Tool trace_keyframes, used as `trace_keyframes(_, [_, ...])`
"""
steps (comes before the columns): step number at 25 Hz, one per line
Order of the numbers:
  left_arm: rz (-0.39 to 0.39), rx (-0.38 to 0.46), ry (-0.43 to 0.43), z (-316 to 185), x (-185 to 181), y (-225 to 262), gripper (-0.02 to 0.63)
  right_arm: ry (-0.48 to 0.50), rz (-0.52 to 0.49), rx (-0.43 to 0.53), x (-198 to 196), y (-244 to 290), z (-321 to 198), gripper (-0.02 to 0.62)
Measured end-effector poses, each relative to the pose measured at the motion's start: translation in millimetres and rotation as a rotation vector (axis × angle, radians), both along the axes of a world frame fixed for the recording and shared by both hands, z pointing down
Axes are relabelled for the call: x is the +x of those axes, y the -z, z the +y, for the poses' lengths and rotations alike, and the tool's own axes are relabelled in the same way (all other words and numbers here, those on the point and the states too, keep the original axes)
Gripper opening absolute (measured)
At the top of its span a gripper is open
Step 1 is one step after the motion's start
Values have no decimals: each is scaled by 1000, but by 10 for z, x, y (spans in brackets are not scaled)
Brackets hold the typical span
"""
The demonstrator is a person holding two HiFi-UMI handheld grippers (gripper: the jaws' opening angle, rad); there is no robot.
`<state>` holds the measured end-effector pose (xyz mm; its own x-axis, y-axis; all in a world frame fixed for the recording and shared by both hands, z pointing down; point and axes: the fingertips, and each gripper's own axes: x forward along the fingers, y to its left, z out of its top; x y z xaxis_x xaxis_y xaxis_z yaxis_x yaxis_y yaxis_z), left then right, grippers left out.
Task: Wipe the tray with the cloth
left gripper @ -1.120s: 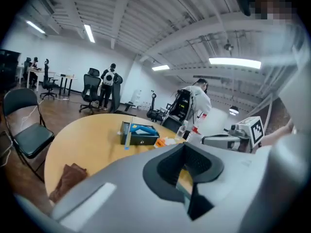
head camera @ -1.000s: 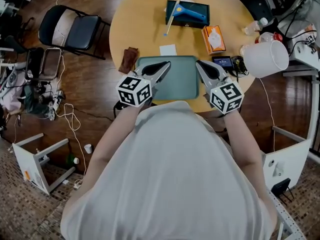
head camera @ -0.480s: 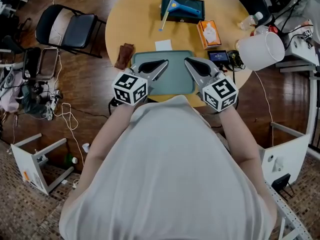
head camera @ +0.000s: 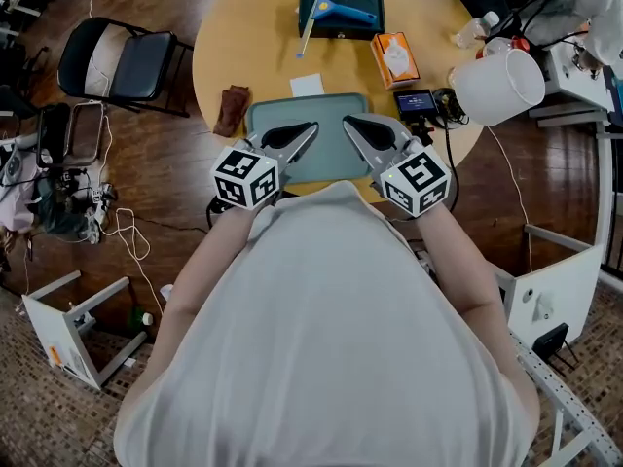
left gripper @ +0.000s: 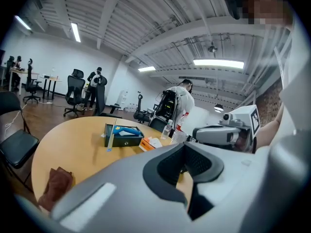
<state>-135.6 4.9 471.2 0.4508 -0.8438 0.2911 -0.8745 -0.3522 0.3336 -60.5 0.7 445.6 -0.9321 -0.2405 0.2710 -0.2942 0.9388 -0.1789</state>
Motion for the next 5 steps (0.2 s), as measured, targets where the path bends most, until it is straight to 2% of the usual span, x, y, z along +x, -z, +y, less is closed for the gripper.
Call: trace_keyframes(5, [-6, -45, 27, 12, -39, -140, 321, 14, 13, -4, -3, -93, 50, 0])
